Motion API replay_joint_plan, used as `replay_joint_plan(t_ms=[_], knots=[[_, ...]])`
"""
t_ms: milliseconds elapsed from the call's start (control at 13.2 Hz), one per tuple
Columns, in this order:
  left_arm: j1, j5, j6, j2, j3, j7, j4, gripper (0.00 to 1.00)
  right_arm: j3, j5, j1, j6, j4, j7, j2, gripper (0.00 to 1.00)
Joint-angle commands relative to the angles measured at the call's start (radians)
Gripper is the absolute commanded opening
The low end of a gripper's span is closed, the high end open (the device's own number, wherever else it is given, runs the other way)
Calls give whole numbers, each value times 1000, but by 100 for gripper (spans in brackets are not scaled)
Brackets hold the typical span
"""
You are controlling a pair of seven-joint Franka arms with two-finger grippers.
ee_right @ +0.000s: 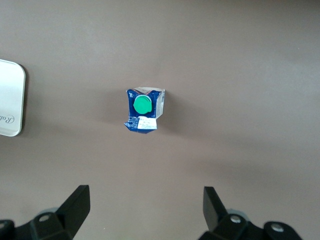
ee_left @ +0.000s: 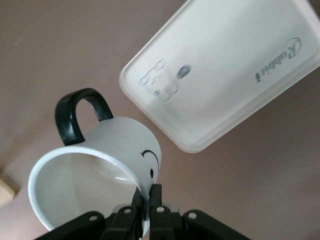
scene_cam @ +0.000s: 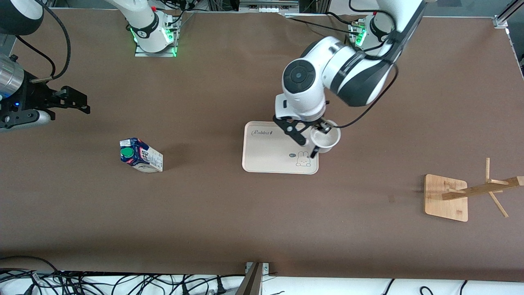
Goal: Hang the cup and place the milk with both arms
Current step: 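Lift the white mug off the tray with the left gripper, then carry the mug with the left gripper toward the wooden mug stand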
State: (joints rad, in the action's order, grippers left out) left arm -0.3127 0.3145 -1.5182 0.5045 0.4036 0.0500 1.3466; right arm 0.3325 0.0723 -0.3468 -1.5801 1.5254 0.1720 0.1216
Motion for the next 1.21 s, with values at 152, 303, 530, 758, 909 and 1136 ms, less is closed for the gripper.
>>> replay_joint_plan(t_ms=[152,303,530,758,909,1136], knots=[[130,-12,208,-20,-28,97,-177,0,-181,-23,177,-18,48,-12,-37,100],[194,-15,242,-18,-28,91,-242,0,-253,-28,244,-15,48,-12,-43,100],[245,-25,248,-9,-31,61,-251,0,-257,-46,242,-14,39,-16,-43,100],[331,-63,224,-3,-29,63,-254,0,-257,-61,242,-21,38,-17,-43,100],[438,-202,220,-3,-29,68,-253,0,-256,-82,242,-12,23,-14,-39,100],[572,-307,173,0,-26,-28,-254,0,-253,-77,244,-20,-16,-20,-14,100]])
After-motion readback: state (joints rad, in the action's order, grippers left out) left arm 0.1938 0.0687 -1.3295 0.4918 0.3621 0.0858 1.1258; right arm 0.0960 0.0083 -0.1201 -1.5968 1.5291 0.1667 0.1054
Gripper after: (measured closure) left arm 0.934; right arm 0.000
